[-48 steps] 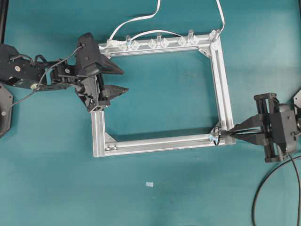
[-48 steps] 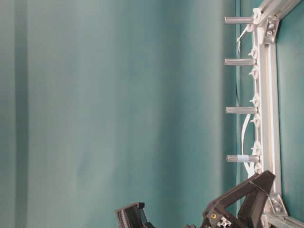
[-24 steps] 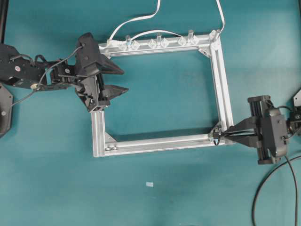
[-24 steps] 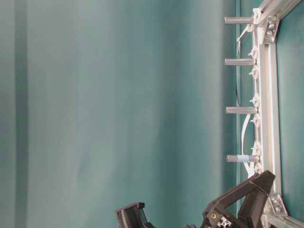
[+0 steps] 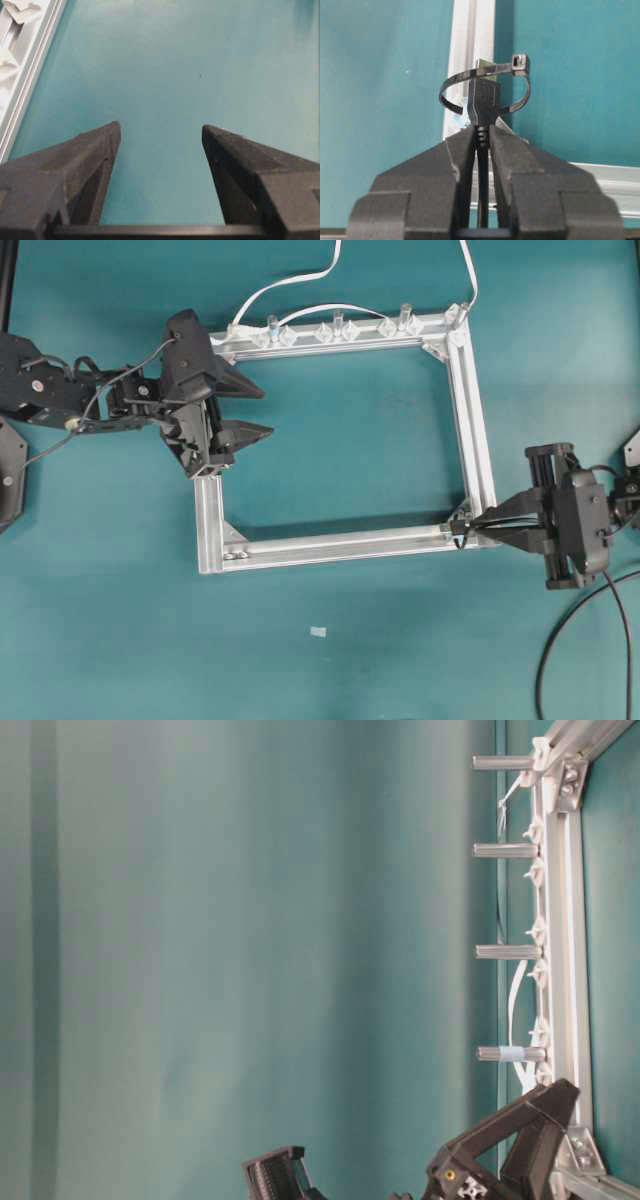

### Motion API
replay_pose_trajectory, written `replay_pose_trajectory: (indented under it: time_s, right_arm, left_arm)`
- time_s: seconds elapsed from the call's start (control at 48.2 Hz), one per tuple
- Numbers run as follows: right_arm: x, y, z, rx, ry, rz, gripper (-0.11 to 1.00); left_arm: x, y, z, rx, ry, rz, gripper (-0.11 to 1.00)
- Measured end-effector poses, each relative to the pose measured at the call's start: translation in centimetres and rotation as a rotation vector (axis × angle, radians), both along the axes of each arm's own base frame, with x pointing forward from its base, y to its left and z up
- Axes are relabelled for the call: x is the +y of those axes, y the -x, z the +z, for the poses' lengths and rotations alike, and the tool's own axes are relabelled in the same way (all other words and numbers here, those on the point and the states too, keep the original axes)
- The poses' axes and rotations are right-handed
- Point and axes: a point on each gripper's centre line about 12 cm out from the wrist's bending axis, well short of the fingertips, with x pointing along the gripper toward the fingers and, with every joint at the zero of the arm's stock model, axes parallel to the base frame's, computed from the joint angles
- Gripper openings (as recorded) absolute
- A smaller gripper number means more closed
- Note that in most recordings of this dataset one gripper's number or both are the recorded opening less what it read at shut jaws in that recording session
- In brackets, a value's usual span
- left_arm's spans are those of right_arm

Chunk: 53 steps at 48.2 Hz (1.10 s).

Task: Insert the wire through the string loop located on the right side.
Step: 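Move the left gripper across the frame toward the protruding USB plug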

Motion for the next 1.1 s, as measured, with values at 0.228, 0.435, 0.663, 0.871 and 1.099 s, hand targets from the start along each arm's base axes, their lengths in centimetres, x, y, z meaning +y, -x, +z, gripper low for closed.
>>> replay_pose_trajectory:
  time_s: [0.228,0.435,0.663,0.871,1.099]
  right_arm:
    - [0.0,0.1,0.0,0.001,0.001,0.002,0.14]
    - [0.0,-0.1,0.1,-0.008,0.002,-0.004,0.14]
    - [-0.1,-0.1,0.2,-0.014,0.002,-0.006,0.14]
    - [-0.1,-0.1,0.1,-0.012,0.003,-0.006,0.14]
    - [-0.1,0.0,0.1,-0.012,0.004,-0.006,0.14]
  left_arm:
    - [-1.9,-0.6,0.3,-0.012,-0.003,-0.061,0.68]
    - [-4.9,-1.0,0.5,-0.017,0.000,-0.146,0.68]
    - [-6.3,-1.0,0.5,-0.017,-0.001,-0.189,0.68]
    - [-6.3,-1.1,0.6,-0.020,-0.001,-0.189,0.68]
    - [-6.4,-2.8,-0.1,-0.011,0.000,-0.192,0.68]
